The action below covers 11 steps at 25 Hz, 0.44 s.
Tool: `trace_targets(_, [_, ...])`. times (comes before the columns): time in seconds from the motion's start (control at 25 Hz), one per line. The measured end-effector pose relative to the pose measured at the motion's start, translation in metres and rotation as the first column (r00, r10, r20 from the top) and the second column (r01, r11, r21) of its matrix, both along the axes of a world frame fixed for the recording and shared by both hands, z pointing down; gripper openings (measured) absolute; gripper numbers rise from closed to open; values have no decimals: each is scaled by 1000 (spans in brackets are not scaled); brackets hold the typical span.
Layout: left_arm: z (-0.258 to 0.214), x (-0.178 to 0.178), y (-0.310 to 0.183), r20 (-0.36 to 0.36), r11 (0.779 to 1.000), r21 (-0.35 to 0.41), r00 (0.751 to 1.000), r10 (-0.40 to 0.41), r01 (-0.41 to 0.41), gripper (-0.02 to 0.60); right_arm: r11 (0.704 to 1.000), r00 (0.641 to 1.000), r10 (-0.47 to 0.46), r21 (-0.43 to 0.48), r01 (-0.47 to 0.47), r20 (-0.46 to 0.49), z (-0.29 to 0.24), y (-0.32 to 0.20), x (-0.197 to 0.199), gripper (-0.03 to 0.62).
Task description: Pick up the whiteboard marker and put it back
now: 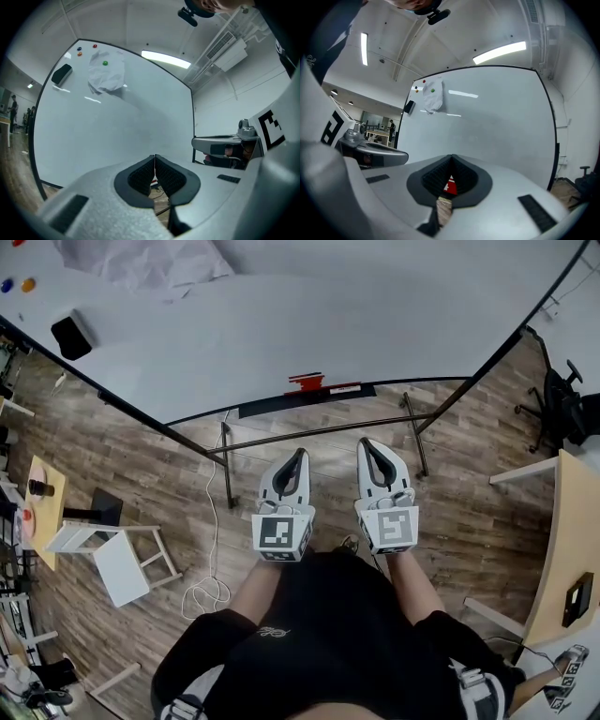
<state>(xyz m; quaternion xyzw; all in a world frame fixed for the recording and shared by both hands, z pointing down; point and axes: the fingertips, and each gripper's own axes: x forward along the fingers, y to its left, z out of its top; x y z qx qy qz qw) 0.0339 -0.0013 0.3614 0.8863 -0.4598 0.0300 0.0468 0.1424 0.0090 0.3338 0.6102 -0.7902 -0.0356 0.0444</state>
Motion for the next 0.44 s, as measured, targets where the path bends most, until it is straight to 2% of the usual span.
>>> trace_targets(0.44, [6,4,3,5,1000,-7,1000,18,-18,8,1000,1000,9,8,-9,5,2,1,4,3])
